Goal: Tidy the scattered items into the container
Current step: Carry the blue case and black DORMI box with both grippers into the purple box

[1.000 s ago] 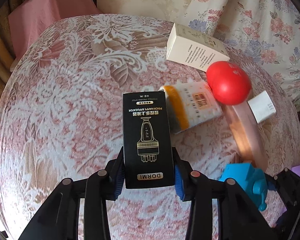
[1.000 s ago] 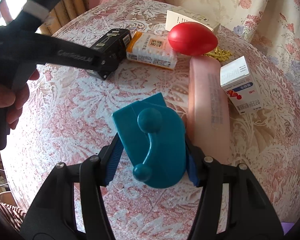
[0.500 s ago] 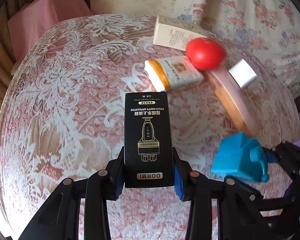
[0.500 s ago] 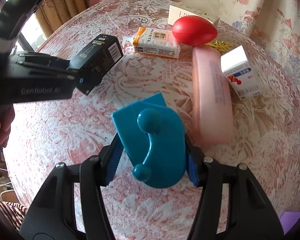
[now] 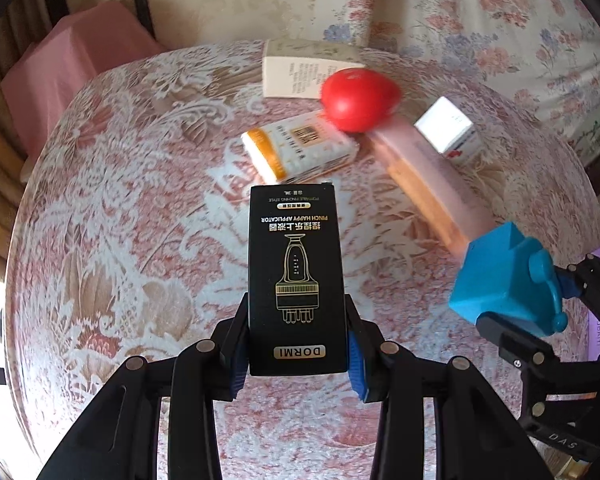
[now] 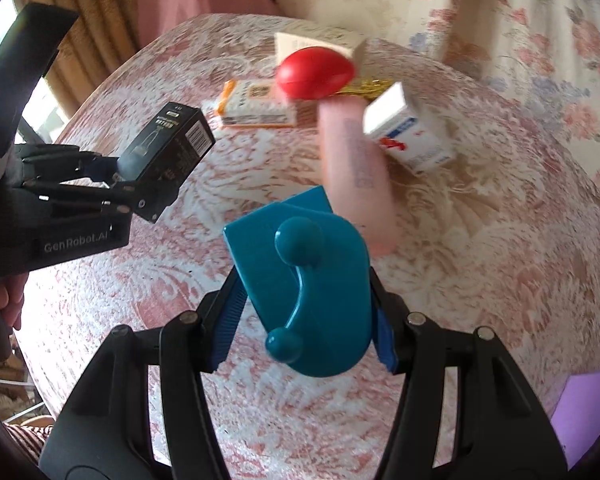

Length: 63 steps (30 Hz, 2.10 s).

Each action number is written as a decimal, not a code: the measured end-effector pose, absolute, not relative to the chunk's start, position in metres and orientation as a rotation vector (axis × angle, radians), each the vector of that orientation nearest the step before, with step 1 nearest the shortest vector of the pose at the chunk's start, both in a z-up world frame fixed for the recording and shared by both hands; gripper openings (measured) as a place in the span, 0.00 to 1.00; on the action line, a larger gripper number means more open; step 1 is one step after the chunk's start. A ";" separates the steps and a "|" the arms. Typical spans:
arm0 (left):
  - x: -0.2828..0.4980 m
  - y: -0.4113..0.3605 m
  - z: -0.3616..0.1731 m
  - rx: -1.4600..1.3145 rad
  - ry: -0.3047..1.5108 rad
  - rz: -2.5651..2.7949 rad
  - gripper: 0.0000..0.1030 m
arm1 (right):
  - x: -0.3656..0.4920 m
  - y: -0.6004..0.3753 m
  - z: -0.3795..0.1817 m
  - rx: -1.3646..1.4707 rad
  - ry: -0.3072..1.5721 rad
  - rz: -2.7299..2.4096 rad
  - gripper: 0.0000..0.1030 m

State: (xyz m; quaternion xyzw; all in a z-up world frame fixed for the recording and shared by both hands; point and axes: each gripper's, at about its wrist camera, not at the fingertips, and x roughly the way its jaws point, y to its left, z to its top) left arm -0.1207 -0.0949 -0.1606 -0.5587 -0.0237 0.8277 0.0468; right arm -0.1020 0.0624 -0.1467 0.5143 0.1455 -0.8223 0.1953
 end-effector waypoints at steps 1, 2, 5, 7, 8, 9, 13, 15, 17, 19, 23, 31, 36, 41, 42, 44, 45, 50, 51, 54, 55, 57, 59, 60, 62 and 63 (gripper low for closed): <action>-0.122 -0.091 -0.159 -1.698 -0.059 2.522 0.39 | -0.102 0.066 -0.143 1.443 0.400 -2.313 0.58; -0.123 -0.087 -0.157 -1.692 -0.045 2.519 0.39 | -0.101 0.070 -0.140 1.444 0.391 -2.325 0.58; -0.120 -0.075 -0.150 -1.671 -0.007 2.502 0.39 | -0.101 0.082 -0.130 1.450 0.358 -2.362 0.58; -0.117 -0.065 -0.146 -1.658 0.014 2.488 0.39 | -0.101 0.089 -0.125 1.456 0.340 -2.382 0.58; -0.116 -0.061 -0.144 -1.653 0.024 2.481 0.39 | -0.100 0.094 -0.122 1.462 0.329 -2.393 0.58; -0.115 -0.055 -0.141 -1.645 0.035 2.472 0.39 | -0.099 0.099 -0.119 1.467 0.317 -2.405 0.58; -0.110 -0.032 -0.133 -1.616 0.085 2.438 0.39 | -0.094 0.118 -0.110 1.481 0.283 -2.435 0.58; -0.107 -0.020 -0.130 -1.603 0.114 2.428 0.39 | -0.092 0.128 -0.107 1.482 0.270 -2.448 0.58; -0.105 -0.008 -0.126 -1.595 0.139 2.421 0.39 | -0.089 0.137 -0.104 1.487 0.257 -2.454 0.58; -0.102 0.003 -0.121 -1.590 0.139 2.423 0.39 | -0.086 0.149 -0.099 1.487 0.253 -2.453 0.58; -0.097 0.023 -0.111 -1.585 0.122 2.437 0.39 | -0.079 0.170 -0.089 1.477 0.274 -2.446 0.58; -0.085 0.073 -0.085 -1.549 0.126 2.460 0.39 | -0.062 0.218 -0.069 1.453 0.267 -2.434 0.58; -0.077 0.110 -0.070 -1.515 0.143 2.460 0.40 | -0.052 0.254 -0.057 1.433 0.233 -2.445 0.58; -0.072 0.153 -0.058 -1.482 0.154 2.451 0.40 | -0.045 0.294 -0.047 1.417 0.202 -2.470 0.58; -0.071 0.162 -0.056 -1.475 0.158 2.448 0.40 | -0.043 0.304 -0.046 1.415 0.194 -2.477 0.58; -0.068 0.181 -0.052 -1.459 0.168 2.444 0.40 | -0.041 0.320 -0.043 1.410 0.180 -2.487 0.58; -0.067 0.190 -0.050 -1.451 0.170 2.441 0.40 | -0.039 0.329 -0.042 1.407 0.173 -2.494 0.58; -0.059 0.236 -0.039 -1.405 0.172 2.425 0.40 | -0.031 0.375 -0.034 1.396 0.135 -2.540 0.58; -0.058 0.245 -0.037 -1.396 0.175 2.418 0.40 | -0.029 0.385 -0.034 1.396 0.129 -2.551 0.58; -0.051 0.279 -0.033 -1.365 0.194 2.386 0.40 | -0.020 0.419 -0.035 1.417 0.101 -2.587 0.58; -0.049 0.290 -0.033 -1.356 0.204 2.373 0.40 | -0.018 0.429 -0.036 1.430 0.089 -2.596 0.58; -0.045 0.312 -0.033 -1.339 0.230 2.344 0.40 | -0.011 0.452 -0.041 1.462 0.057 -2.614 0.58; -0.040 0.333 -0.033 -1.326 0.252 2.316 0.40 | -0.006 0.473 -0.047 1.502 0.021 -2.630 0.58; -0.038 0.344 -0.034 -1.320 0.263 2.298 0.40 | -0.003 0.483 -0.050 1.521 0.002 -2.638 0.58; -0.034 0.365 -0.035 -1.310 0.285 2.260 0.40 | 0.000 0.502 -0.057 1.566 -0.025 -2.651 0.58; -0.032 0.374 -0.036 -1.307 0.293 2.239 0.40 | 0.002 0.511 -0.060 1.585 -0.038 -2.655 0.58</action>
